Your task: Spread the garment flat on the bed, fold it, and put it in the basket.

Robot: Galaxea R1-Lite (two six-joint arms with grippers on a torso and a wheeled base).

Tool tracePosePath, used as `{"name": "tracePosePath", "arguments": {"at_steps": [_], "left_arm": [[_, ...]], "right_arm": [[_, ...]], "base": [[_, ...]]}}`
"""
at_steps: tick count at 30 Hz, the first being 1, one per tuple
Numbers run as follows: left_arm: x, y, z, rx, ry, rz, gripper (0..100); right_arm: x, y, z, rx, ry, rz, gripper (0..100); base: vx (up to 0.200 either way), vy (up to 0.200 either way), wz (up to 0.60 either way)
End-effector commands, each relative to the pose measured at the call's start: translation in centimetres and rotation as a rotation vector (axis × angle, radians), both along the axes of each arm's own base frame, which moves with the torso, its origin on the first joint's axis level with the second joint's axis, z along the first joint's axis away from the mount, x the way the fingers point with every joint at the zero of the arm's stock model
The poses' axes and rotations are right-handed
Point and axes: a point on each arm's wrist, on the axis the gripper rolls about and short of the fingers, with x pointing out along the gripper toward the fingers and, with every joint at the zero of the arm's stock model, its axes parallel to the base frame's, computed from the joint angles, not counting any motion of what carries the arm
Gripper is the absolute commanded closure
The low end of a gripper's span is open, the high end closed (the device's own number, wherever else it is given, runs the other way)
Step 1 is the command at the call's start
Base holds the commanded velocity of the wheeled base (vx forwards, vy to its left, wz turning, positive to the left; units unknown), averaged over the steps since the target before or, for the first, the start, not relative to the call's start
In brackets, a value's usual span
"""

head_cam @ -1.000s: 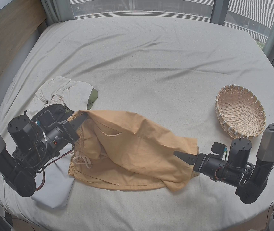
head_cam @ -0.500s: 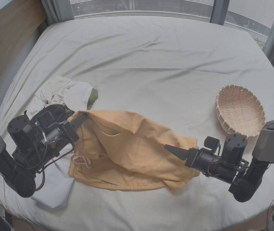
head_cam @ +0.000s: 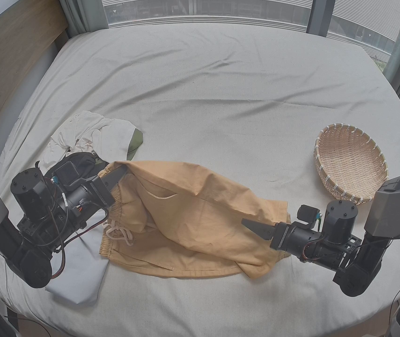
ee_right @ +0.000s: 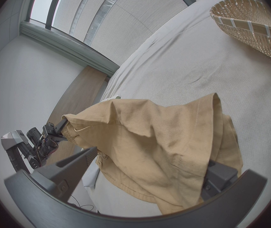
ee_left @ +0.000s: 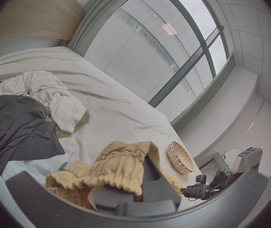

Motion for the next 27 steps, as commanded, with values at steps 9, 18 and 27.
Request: {"name": "tracePosePath", "arguments": {"at_steps": [9, 18, 27], "left_arm": [[0.0, 0.0, 0.1, -0.001, -0.002, -0.001, 100], [-0.6, -0.1, 1.7, -0.028, -0.053, -0.013, 100], [-4.0, 0.3, 5.2, -0.044, -0.170, -0.224, 100]], "right_arm": [[0.0, 0.0, -0.1, -0.022, -0.014, 0.004, 100], [-0.6, -1.4, 3.4, 0.025, -0.107, -0.027, 100], [-2.6, -4.8, 9.9, 0.111, -0.300, -0.092, 100]], "base": [[0.000, 0.000, 0.00], [0.000, 0.000, 0.00], [0.000, 0.000, 0.00]]}}
